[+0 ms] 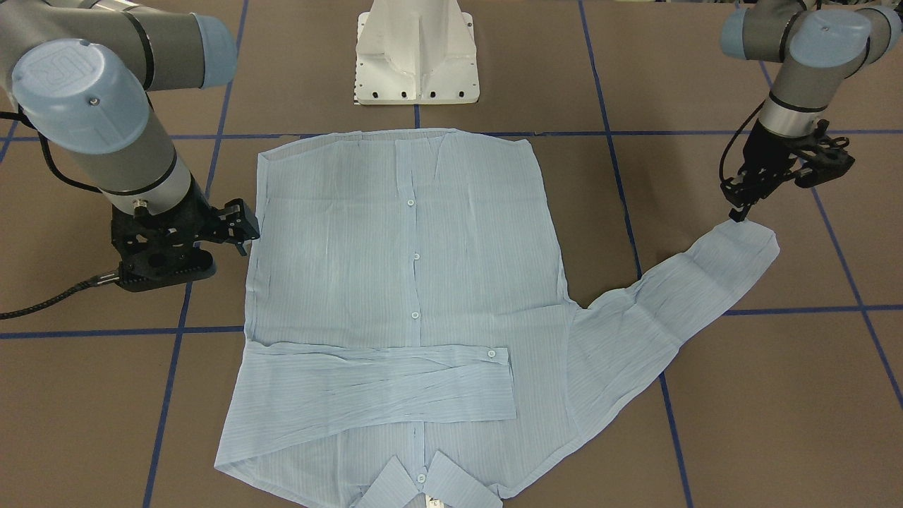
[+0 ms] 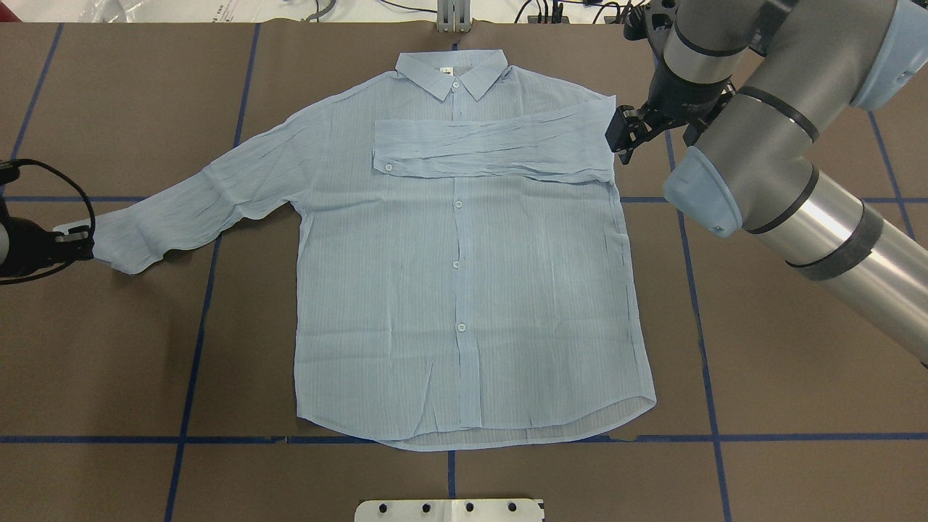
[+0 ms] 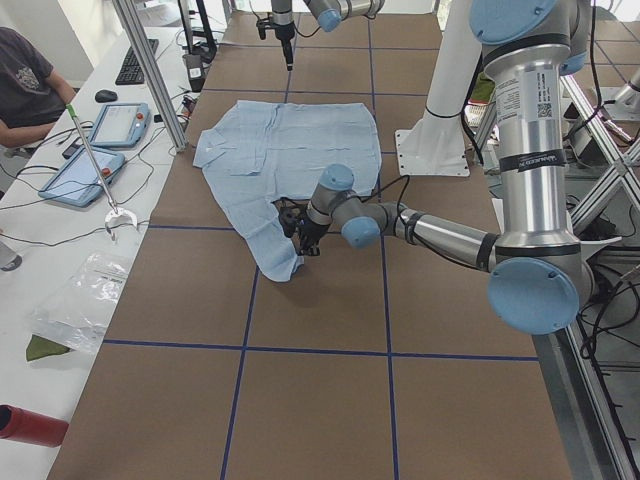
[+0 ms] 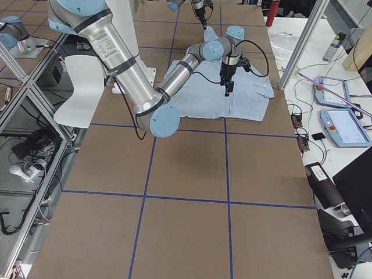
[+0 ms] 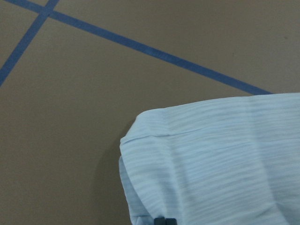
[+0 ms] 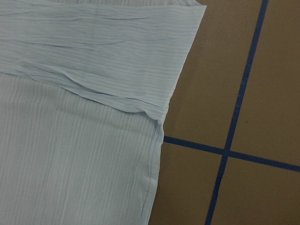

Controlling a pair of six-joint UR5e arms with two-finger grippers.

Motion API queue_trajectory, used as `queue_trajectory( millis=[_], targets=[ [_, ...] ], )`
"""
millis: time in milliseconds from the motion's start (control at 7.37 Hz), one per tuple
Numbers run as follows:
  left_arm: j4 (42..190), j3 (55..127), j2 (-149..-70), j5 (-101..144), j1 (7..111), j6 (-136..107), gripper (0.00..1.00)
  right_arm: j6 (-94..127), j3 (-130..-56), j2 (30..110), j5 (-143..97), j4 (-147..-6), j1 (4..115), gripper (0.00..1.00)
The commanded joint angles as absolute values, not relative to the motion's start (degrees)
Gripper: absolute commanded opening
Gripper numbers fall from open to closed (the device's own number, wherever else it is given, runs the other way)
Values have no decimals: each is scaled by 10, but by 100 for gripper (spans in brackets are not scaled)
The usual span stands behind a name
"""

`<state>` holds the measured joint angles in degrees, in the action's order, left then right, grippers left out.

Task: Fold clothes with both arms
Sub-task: 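Grasp the other sleeve cuff with the left gripper and lift it, then fold the held sleeve with the left gripper across the shirt toward the collar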

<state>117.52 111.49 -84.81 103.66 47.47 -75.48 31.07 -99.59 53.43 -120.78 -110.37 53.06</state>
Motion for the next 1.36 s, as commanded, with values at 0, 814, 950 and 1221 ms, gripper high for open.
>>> queue_trajectory(
  millis=[0,814,950,1221],
  targets=[
    [1015,1129,-993,1034,479,-750,0,308,-997,541,-1208,-1103,532,100],
    [878,974,-1314,1015,472,-757,0,297,-995,565,-1209,-1088,540,100],
    [875,965,-1345,1019,471,-759,0,297,-996,578,-1212,-1070,540,100],
    [861,918,-1437,1051,471,-825,0,297,-1007,595,-1212,-1065,541,100]
  ],
)
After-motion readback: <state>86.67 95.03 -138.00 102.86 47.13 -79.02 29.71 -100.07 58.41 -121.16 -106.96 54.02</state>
